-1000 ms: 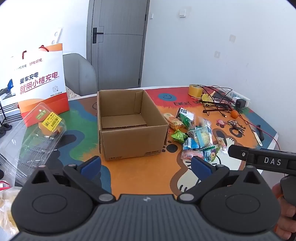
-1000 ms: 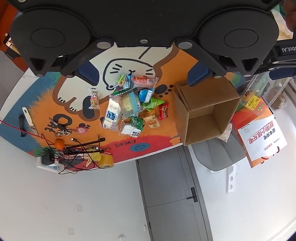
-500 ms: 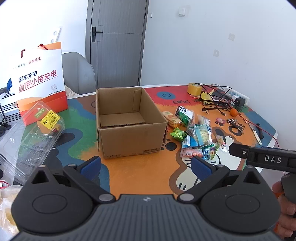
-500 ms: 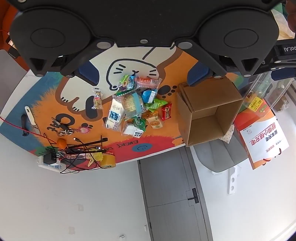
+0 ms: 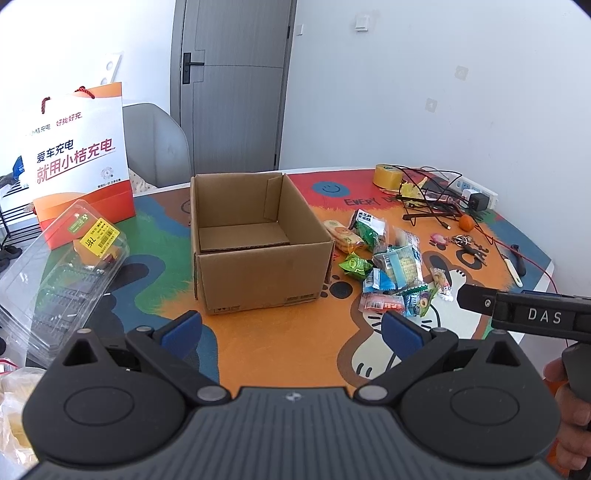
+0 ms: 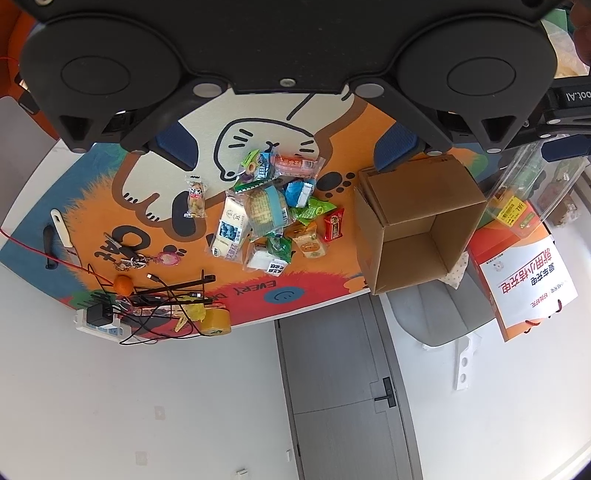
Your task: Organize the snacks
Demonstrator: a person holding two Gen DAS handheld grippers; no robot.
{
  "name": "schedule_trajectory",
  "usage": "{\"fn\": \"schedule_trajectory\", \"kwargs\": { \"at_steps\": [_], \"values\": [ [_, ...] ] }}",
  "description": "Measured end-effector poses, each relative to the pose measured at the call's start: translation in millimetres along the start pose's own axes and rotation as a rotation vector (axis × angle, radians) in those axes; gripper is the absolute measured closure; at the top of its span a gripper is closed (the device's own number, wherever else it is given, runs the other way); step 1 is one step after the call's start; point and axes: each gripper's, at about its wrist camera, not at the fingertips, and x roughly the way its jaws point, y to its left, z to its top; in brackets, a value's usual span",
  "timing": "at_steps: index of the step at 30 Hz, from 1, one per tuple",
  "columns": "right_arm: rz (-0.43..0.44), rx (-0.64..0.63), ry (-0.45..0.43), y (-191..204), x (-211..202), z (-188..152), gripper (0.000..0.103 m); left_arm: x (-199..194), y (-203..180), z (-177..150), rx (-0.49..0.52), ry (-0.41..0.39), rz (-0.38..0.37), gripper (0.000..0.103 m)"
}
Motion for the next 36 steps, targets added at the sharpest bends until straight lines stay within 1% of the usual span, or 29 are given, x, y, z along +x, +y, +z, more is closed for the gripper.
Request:
{"fn": "schedule_trajectory", "kwargs": {
  "at_steps": [36],
  "values": [
    [0.001, -0.005, -0.008, 2.8, -1.5, 0.0, 0.000, -2.1, 3.1, 0.0, -0.015, -0.007, 0.003, 0.000]
  ]
}}
